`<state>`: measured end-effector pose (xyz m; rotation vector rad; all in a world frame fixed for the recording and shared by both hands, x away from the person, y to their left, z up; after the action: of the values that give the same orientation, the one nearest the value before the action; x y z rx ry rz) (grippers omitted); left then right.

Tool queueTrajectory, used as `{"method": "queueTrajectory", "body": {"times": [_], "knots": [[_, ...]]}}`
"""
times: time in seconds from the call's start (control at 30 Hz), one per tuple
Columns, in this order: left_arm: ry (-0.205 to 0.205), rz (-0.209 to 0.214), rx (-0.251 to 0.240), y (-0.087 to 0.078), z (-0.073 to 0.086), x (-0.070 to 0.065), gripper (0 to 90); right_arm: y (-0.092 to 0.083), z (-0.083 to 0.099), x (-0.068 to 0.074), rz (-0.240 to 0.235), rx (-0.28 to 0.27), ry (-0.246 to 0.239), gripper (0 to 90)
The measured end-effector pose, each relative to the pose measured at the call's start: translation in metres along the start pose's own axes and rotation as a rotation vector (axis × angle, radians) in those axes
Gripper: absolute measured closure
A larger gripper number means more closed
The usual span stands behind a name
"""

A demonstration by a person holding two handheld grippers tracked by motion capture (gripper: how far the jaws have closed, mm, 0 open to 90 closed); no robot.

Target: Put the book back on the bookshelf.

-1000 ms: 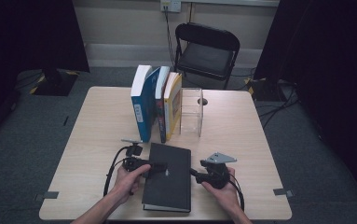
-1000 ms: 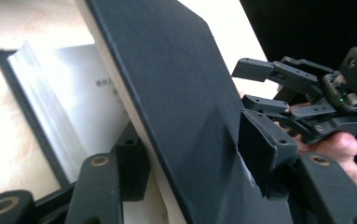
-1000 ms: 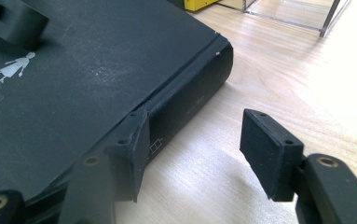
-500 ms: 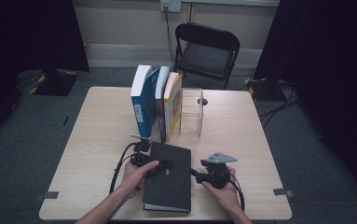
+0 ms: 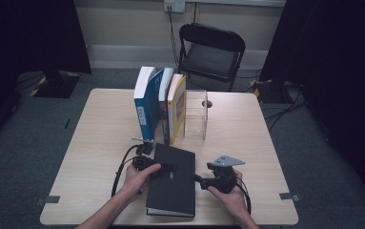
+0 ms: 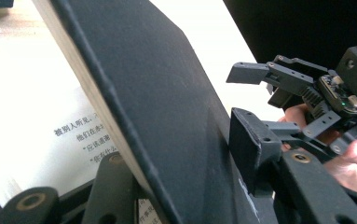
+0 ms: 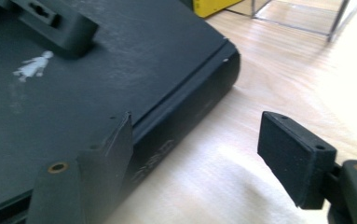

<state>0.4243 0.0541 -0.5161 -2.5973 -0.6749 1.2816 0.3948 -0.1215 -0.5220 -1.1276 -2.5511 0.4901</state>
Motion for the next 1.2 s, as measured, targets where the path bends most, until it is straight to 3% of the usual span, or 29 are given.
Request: {"method": "queueTrajectory", "body": {"times": [0.27, 0.57, 0.97, 1.2], "knots": [[0.054, -0.028, -0.025, -0.002, -0.001, -0.006, 56.3, -0.005, -0.003, 0.013, -0.088, -0.01, 0.045, 18.3], [0.136, -0.042, -0.053, -0.008, -0.002, -0.02, 56.2, 0.001, 0.002, 0.027, -0.174, 0.037, 0.093, 13.8], [0.265, -0.048, -0.102, -0.017, -0.002, -0.041, 56.2, 0.001, 0.003, 0.029, -0.29, 0.037, 0.212, 10.1], [0.348, -0.031, -0.125, -0.02, -0.001, -0.054, 56.2, 0.003, 0.003, 0.034, -0.402, 0.034, 0.286, 9.0]]}}
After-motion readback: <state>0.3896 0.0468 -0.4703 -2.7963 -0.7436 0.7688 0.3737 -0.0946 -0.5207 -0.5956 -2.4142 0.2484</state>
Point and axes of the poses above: each handheld gripper's, and its own axes: y roughly forward along the jaws, z roughly out of its underside, x roughly to its left, the point moved 8 cm from there along y, roughly forward along the jaws, and after that the axes turned 11 degrees about -x, right-handed, at the moved point
